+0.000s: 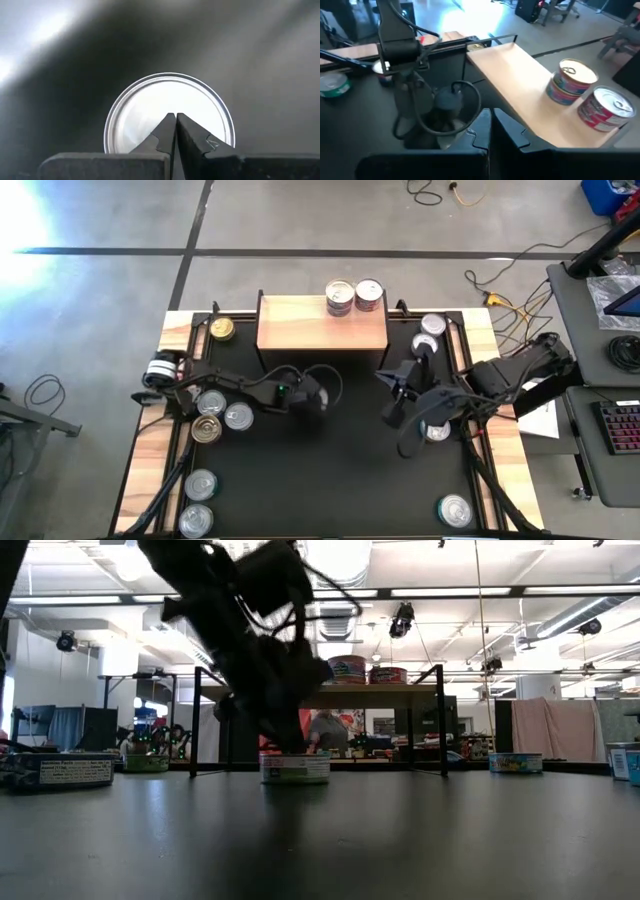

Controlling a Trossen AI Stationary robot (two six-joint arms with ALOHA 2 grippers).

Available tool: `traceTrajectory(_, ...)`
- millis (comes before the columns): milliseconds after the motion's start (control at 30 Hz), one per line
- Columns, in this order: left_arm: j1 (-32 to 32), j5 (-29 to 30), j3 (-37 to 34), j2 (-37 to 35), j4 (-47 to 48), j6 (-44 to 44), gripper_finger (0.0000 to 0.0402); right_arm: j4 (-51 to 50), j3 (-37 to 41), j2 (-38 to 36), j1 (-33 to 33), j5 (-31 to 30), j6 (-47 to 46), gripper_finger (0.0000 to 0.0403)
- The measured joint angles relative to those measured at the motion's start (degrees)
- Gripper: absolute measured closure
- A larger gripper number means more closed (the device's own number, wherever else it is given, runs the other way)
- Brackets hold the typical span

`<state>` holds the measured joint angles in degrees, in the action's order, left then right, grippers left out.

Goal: Stack canned seafood by type on shelf
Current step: Put the white-green tuna can on the shelf

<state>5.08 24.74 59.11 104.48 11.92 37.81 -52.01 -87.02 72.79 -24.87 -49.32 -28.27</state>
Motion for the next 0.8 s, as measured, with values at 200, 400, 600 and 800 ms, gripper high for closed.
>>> traceTrajectory(200,7.6,-10.8,0.0,-5.5,0.4,-5.7,0.0400,0.0,0.0,1.2,-1.5,1.0,-1.2,0.0394)
traceTrajectory(400,12.9,-5.2,0.0,-10.9,7.3,-6.7,0.0400,-0.4,0.0,4.6,-1.7,4.2,-5.3,0.0394)
traceTrajectory(600,9.4,-4.2,-0.8,-10.1,15.6,-11.3,0.0400,-4.1,0.0,8.7,-1.6,6.5,-10.9,0.0394)
traceTrajectory(800,4.8,-1.6,-1.6,-7.7,17.5,-17.0,0.0400,-14.4,0.0,10.6,-2.6,12.5,-23.6,0.0394)
